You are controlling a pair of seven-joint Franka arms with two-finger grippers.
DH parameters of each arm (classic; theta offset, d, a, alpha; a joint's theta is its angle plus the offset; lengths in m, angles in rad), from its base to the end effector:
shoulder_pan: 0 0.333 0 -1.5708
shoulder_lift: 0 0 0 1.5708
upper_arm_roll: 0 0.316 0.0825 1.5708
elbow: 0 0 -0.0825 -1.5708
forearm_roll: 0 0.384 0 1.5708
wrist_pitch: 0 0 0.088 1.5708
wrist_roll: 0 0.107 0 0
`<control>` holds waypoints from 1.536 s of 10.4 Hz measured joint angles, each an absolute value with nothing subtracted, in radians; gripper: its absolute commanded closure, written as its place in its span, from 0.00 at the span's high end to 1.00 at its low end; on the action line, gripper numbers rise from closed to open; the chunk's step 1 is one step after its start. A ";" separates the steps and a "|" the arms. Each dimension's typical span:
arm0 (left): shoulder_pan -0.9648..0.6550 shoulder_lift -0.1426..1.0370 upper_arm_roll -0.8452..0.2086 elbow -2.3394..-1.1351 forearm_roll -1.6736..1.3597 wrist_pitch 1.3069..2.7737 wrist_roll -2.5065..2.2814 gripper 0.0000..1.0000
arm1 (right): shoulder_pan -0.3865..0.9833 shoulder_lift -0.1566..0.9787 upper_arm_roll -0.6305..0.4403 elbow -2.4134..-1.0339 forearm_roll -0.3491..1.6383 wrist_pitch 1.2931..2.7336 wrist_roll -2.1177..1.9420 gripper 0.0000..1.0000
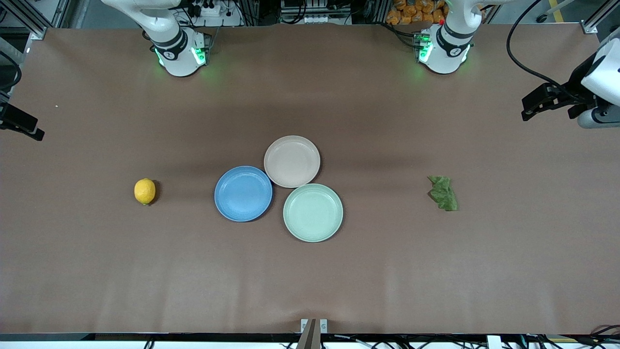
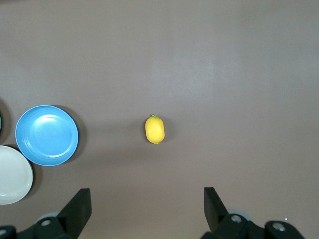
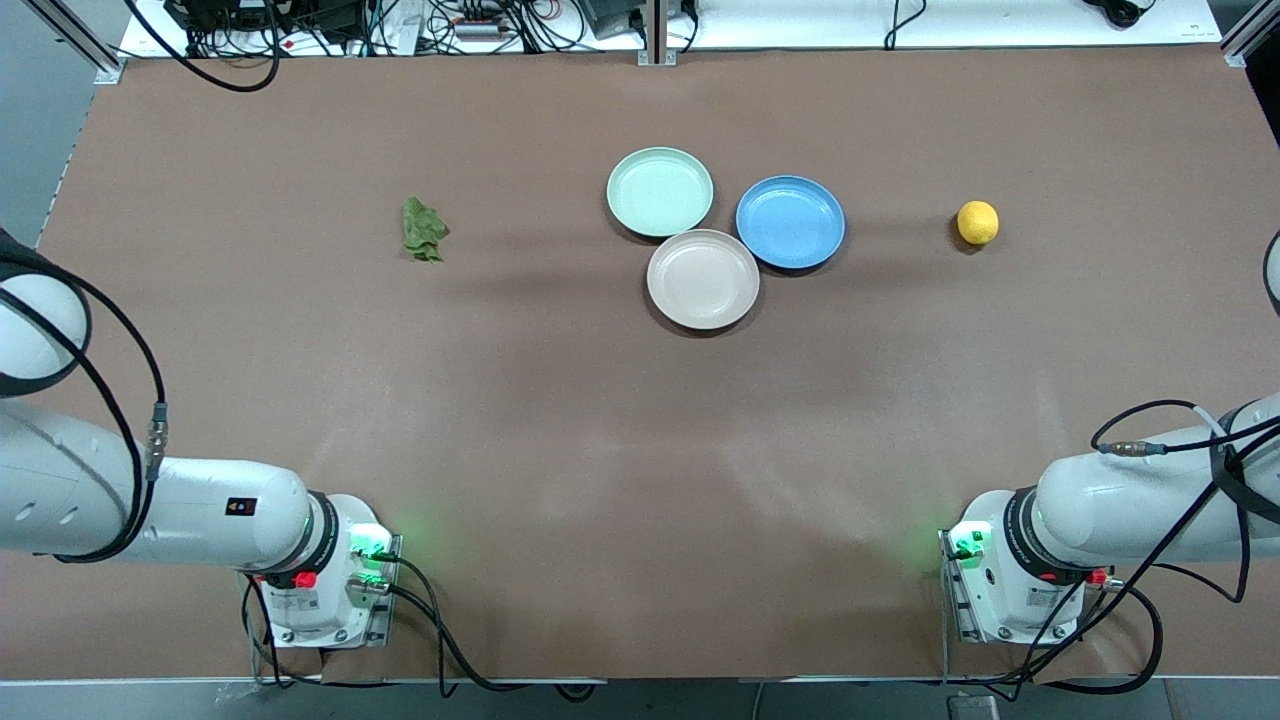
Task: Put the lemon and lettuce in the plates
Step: 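Move the right gripper toward the lemon while the left gripper approaches the lettuce, then lower the right gripper onto the lemon while the left gripper grasps the lettuce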
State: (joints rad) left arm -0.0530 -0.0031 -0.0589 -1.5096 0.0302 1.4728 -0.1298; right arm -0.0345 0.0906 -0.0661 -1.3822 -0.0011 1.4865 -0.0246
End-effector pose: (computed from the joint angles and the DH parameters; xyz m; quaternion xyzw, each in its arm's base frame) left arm 0.5407 -0.0573 0.6464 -0.9997 -0.0102 0.0149 0.0171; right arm 0.5715 -0.0557 0.6542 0.9993 -0.0379 0.0067 0.0040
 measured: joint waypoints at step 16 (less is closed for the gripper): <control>-0.061 0.173 -0.070 -1.960 0.028 1.906 -0.118 1.00 | -0.066 0.267 -0.061 -1.747 0.065 1.911 -0.020 1.00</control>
